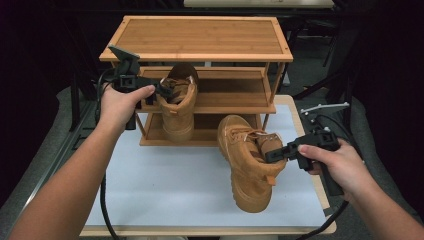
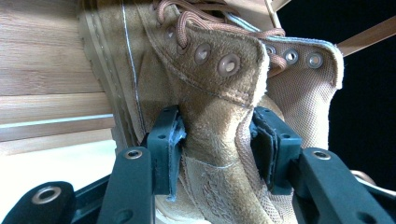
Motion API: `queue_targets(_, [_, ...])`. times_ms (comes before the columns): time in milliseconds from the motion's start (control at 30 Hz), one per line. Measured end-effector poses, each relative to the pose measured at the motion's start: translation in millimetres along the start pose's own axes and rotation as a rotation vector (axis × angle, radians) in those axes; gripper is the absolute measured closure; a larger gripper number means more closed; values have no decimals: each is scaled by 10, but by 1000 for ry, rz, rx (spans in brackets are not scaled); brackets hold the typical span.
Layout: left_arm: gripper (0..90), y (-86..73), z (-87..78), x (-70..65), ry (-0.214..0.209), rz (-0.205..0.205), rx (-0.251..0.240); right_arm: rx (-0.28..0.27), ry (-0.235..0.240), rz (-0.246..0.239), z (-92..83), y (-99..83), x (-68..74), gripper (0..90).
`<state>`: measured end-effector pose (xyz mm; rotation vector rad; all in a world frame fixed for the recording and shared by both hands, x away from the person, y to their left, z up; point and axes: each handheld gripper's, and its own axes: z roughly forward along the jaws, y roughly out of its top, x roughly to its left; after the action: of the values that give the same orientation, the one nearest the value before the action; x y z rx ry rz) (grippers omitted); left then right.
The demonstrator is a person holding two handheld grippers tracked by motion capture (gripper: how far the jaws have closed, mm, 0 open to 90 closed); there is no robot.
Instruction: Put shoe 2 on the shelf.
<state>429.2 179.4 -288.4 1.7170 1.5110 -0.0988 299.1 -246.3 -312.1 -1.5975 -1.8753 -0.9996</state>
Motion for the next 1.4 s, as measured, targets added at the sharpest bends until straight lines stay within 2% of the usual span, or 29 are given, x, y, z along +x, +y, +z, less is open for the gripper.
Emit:
queue_targets(67, [554,-1,-2,2,0,1,0,-31,12,-8,-77,8,72,779])
queue_targets(100, [555,-2,-2,4,0,0,1,-33,19,-30,-106,13,115,779])
queue_targets(400, [555,6,-2,4,1,1,3,-70,45,-66,-156,124,291,779])
queue_targets(533, [556,1,0,0,1,0,1,-83,38,-63,-121,220,308,779])
queue_targets(800, [556,3,-1,11,-7,-3,2,-166,47,-58,-44,513,275,779])
queue_targets(933, [557,3,-1,20,-11,3,2,-228,29,-58,58,727,256,780])
queue_targets(1033, [557,3,-2,23,-13,4,2,-256,14,-43,176,900,235,779])
queue_targets(1167, [557,3,3,28,-17,3,-1,-300,14,-24,339,1101,208,779])
queue_targets(1300, [558,4,1,43,-25,4,-2,-354,-5,-14,431,1207,219,779])
queue_targets(1400, [558,6,7,47,-26,5,-5,-395,-15,-28,522,1249,236,779])
